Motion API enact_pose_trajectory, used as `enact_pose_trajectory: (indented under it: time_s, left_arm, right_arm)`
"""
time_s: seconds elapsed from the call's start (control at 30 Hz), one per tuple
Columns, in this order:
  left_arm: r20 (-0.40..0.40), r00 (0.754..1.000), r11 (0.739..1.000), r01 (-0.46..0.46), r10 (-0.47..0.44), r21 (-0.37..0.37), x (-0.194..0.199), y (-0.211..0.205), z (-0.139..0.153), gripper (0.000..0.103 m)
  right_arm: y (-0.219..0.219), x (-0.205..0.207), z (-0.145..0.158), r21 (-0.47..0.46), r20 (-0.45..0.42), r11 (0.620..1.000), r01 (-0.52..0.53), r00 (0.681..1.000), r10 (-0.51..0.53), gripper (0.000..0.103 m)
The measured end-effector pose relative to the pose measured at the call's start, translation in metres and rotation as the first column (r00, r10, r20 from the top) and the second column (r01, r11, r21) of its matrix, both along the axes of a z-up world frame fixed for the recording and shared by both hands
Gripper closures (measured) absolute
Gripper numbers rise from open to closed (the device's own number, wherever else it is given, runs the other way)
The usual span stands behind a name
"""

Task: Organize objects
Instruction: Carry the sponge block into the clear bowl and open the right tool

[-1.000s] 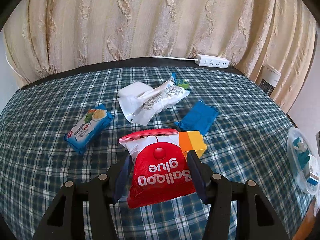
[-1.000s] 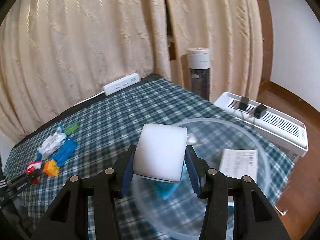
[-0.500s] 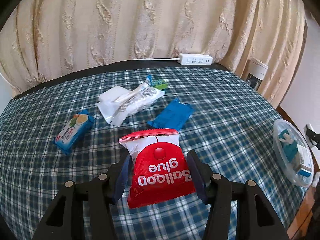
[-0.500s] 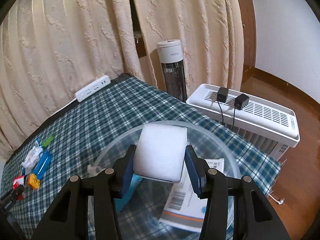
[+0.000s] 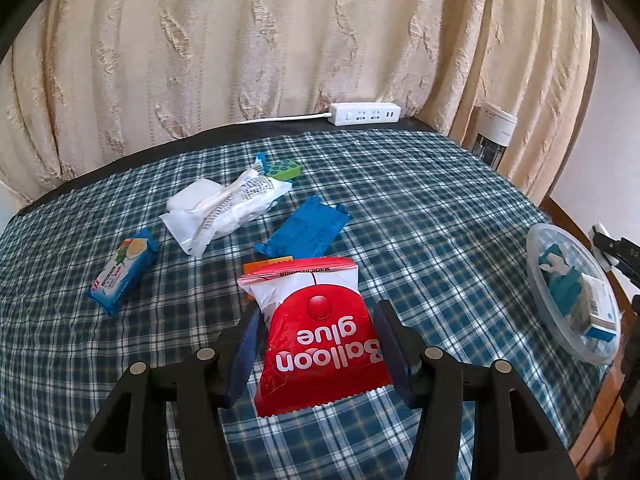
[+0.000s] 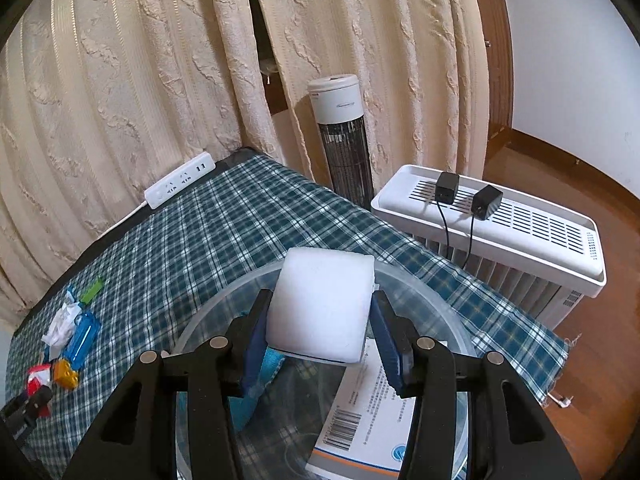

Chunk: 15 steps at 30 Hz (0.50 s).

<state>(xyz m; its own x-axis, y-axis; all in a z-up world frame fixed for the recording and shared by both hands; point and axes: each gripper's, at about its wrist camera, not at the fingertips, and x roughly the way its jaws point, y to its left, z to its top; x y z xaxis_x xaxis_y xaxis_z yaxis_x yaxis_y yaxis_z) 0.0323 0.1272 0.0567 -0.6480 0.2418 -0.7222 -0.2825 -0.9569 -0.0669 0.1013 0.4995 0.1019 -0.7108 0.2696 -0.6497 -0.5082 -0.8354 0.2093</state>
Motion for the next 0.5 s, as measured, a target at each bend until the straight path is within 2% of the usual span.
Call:
enact_pose_trajectory:
  time_s: [0.07,0.5]
  left_arm:
    - [-0.001,1.0,1.0,0.006,-0.006,-0.002,0.001,0.003,0.001,0.044]
    - [0.013,0.997,0.997,0.071,-0.071,-0.008,0.008,0.03,0.001,0.044]
  right_arm:
    - [0.001,-0.001,-0.001,-0.01,-0.003,1.0,-0.001,1.0,0.001,0.049]
    - [0.004,0.006,-0.007,-0.049,-0.02,0.999,0.005,1.0,-0.006,0.048]
